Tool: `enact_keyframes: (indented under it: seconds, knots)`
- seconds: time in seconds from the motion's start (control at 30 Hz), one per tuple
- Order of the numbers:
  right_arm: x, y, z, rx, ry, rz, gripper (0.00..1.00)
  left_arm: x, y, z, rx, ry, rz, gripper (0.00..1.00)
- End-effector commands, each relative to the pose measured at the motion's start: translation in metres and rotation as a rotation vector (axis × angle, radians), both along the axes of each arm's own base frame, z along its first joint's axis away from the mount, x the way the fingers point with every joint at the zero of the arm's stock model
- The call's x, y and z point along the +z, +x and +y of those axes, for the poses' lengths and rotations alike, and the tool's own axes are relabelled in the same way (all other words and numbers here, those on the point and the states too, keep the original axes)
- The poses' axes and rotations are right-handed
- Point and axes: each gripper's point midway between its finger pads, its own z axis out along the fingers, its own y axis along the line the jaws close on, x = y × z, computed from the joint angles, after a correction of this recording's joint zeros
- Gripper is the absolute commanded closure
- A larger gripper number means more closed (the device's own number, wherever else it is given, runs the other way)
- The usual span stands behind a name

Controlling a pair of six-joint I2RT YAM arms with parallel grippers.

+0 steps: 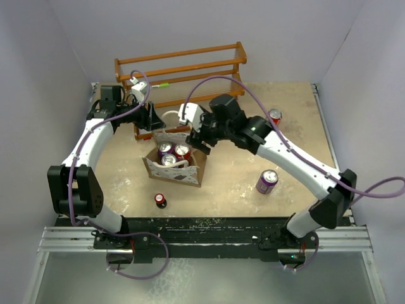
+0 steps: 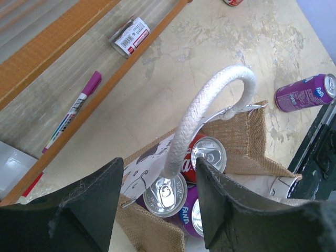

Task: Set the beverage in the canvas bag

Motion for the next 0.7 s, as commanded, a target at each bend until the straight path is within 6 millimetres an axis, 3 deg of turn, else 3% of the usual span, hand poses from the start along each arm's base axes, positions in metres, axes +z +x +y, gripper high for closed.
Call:
enact_keyframes:
  seconds: [0.0,0.1,0.37,0.53,0.67]
  knots:
    - [0.019,0.010,-0.038,-0.089,0.057,-0.021,0.25,0.023,-0.004,-0.006,-0.029,-0.023,-0.077,0.40]
    - [0.012,0.003,-0.070,-0.106,0.047,0.026,0.24,0.024,-0.005,-0.006,-0.029,-0.023,-0.084,0.40]
    - [-0.029,-0.043,-0.147,-0.171,-0.087,0.072,0.17,0.025,-0.006,-0.008,-0.035,-0.036,-0.087,0.40]
    - [-0.059,-0.061,-0.194,-0.234,-0.233,0.155,0.16,0.022,-0.004,-0.008,-0.037,-0.040,-0.076,0.40]
    - [-0.084,-0.064,-0.228,-0.279,-0.317,0.221,0.15,0.022,-0.004,-0.009,-0.040,-0.045,-0.071,0.40]
